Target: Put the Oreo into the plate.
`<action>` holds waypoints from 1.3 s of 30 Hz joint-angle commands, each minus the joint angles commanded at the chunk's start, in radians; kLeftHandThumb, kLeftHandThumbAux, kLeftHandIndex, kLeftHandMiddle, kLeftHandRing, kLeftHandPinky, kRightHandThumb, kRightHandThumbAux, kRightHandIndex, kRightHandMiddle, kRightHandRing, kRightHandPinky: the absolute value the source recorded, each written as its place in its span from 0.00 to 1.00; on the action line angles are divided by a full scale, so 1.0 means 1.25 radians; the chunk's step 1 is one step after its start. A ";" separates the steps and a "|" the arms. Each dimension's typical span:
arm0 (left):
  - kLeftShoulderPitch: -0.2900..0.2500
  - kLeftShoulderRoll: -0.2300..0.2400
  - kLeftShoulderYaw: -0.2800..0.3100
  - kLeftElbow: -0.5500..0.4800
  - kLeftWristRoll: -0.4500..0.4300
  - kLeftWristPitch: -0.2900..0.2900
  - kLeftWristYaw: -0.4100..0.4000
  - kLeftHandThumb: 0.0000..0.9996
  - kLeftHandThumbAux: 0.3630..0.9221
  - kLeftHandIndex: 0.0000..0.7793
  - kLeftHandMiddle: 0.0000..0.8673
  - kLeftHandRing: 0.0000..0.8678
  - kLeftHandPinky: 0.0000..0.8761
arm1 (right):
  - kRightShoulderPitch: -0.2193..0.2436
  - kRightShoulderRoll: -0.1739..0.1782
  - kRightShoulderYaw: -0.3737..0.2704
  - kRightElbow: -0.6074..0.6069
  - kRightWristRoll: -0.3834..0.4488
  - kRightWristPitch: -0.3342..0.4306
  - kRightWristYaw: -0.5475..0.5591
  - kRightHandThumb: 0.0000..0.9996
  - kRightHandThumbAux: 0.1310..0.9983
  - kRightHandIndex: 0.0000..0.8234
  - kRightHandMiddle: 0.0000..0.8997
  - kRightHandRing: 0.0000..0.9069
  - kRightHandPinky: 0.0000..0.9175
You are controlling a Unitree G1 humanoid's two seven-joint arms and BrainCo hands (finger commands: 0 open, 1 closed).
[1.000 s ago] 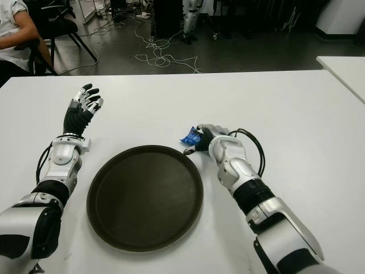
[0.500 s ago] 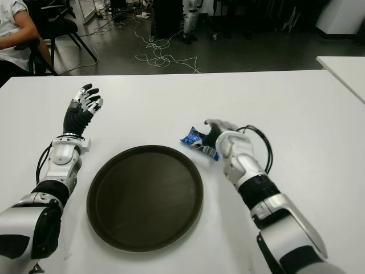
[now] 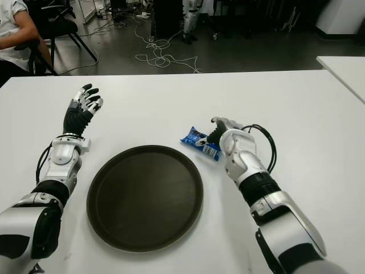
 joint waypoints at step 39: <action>0.001 -0.006 -0.012 -0.004 0.009 -0.013 0.021 0.09 0.40 0.15 0.21 0.17 0.12 | 0.018 -0.001 0.035 -0.025 -0.012 -0.024 0.022 0.00 0.45 0.16 0.14 0.13 0.12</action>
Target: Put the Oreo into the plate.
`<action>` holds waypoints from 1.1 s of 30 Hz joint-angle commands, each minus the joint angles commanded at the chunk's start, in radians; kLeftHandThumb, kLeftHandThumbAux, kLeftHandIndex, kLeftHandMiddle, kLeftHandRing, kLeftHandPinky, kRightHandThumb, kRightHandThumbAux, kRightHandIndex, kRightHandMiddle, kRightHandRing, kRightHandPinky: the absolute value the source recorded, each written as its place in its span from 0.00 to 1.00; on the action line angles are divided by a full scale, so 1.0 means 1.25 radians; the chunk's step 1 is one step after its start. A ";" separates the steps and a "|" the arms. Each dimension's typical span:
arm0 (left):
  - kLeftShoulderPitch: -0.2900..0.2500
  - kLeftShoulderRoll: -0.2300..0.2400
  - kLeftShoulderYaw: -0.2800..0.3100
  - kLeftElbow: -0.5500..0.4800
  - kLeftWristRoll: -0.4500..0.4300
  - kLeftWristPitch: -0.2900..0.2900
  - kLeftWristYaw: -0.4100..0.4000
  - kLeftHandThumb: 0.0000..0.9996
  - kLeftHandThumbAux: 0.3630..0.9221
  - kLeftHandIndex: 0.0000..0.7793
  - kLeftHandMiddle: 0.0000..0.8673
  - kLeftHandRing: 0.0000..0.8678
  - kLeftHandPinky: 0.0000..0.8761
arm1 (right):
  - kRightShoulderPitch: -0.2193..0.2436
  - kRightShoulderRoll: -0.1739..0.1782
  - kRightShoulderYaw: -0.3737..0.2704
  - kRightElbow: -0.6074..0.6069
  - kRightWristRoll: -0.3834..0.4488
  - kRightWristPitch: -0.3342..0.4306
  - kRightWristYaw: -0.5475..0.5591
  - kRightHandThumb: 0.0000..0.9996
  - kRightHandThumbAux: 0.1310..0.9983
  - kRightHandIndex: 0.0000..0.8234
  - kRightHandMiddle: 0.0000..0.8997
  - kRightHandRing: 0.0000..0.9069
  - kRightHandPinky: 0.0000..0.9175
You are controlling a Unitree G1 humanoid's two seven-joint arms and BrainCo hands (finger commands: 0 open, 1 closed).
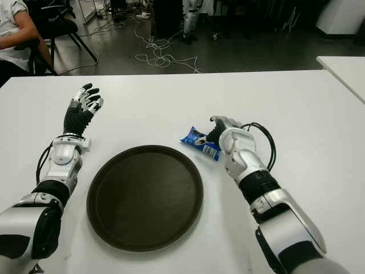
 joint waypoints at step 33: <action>0.003 0.001 0.004 -0.001 -0.004 -0.006 -0.005 0.10 0.42 0.14 0.21 0.17 0.13 | -0.013 -0.009 -0.003 0.026 0.005 0.005 -0.017 0.00 0.47 0.20 0.15 0.14 0.14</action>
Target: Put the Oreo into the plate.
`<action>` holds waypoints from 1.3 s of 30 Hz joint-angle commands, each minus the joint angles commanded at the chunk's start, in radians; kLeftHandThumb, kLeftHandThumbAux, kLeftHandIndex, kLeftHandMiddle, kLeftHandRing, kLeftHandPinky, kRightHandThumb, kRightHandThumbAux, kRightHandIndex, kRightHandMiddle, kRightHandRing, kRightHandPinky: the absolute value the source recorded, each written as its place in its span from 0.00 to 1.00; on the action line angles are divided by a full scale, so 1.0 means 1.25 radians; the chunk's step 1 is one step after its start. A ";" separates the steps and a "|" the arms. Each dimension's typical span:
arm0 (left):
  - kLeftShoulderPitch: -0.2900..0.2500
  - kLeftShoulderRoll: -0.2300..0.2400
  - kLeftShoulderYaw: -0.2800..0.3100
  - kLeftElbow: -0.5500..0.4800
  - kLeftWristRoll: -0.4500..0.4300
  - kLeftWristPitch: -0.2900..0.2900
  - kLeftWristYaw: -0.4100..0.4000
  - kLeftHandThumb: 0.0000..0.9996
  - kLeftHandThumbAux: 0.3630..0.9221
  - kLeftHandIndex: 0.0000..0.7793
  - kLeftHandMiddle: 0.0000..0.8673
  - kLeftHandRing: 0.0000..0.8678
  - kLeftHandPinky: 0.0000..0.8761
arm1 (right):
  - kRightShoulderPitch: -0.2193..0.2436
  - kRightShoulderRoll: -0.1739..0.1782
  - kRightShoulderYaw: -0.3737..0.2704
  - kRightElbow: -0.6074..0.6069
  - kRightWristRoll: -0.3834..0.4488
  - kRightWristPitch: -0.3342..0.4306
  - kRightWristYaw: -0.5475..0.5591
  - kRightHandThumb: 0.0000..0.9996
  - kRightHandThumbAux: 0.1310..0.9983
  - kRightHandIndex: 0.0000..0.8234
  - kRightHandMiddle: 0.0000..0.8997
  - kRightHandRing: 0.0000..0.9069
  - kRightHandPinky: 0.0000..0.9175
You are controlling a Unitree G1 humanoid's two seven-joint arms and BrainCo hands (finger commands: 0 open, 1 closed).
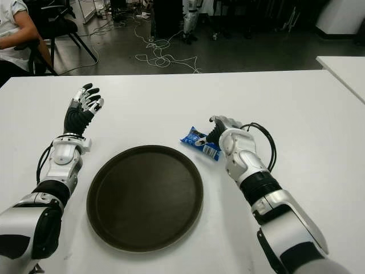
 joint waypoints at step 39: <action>-0.001 -0.003 0.007 -0.002 -0.013 0.006 -0.020 0.09 0.42 0.13 0.20 0.15 0.12 | -0.012 0.035 0.051 0.120 -0.027 -0.055 -0.079 0.00 0.48 0.27 0.19 0.18 0.19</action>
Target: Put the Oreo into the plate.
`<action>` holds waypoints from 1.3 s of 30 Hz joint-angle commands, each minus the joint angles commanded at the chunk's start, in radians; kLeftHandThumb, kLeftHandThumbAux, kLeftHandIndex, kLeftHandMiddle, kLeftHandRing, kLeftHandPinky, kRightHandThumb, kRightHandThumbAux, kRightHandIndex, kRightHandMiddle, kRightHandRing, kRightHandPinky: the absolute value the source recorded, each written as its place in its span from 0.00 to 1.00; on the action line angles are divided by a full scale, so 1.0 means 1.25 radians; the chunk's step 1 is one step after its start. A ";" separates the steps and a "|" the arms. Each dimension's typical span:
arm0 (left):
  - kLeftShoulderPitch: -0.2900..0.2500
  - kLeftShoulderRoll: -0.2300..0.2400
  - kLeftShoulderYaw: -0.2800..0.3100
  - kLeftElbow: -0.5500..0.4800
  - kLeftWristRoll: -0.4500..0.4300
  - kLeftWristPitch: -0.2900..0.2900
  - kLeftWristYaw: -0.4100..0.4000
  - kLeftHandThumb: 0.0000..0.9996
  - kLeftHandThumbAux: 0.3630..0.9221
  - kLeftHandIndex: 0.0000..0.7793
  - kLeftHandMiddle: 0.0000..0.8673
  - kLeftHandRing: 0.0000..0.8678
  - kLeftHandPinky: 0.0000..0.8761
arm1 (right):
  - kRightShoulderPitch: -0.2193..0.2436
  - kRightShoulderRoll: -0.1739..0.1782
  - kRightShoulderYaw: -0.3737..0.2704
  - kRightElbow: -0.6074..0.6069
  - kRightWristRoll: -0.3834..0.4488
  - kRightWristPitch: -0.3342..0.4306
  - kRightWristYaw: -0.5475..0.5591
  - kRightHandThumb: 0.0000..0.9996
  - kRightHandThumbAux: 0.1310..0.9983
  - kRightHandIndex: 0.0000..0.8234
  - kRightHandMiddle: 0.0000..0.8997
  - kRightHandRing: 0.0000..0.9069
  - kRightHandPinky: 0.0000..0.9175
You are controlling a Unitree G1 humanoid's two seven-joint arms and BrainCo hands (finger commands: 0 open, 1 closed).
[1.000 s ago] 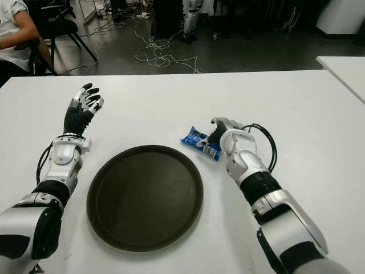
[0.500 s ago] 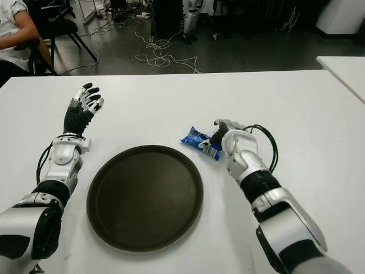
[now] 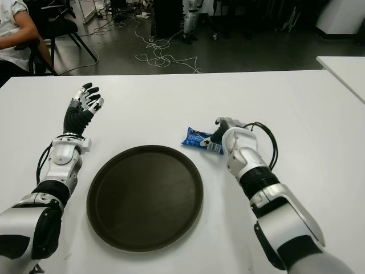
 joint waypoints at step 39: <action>0.001 0.000 -0.008 0.000 0.012 -0.010 0.021 0.09 0.43 0.14 0.21 0.17 0.12 | 0.003 -0.024 0.058 0.009 -0.044 -0.052 -0.042 0.04 0.51 0.22 0.24 0.28 0.36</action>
